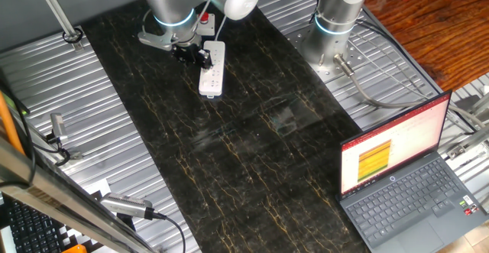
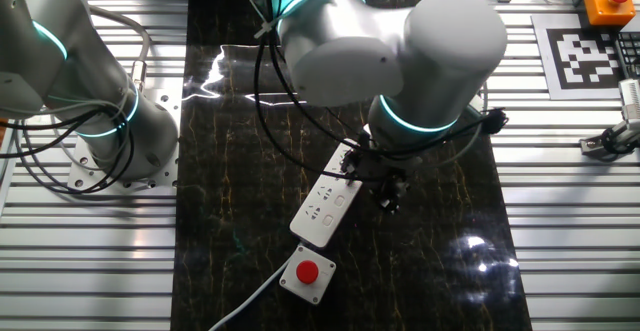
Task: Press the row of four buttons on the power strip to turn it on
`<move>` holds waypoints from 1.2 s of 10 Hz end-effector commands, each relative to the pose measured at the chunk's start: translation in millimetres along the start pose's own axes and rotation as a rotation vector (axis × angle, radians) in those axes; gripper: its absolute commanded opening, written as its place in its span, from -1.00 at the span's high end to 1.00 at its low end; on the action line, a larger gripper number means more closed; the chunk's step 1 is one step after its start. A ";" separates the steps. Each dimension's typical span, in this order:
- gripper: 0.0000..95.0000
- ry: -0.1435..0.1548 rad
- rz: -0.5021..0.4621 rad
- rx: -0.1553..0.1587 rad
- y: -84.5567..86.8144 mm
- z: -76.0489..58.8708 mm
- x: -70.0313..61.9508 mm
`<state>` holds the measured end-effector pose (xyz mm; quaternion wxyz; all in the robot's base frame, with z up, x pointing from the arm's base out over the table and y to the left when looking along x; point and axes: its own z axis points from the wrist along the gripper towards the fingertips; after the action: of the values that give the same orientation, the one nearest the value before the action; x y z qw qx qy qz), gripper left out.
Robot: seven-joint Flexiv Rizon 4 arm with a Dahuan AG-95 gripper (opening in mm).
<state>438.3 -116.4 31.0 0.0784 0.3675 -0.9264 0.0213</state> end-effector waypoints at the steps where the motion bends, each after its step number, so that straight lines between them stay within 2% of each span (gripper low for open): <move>1: -0.20 0.002 0.006 0.004 -1.3 4.5 -0.8; 3: -0.20 0.000 0.008 -0.001 -0.9 4.6 -1.5; 6: -0.20 0.013 0.013 -0.008 3.1 -20.1 -7.5; 12: -0.20 0.011 0.050 -0.003 17.1 -16.9 -28.2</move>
<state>450.0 -81.5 43.0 0.0849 0.3431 -0.9352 0.0218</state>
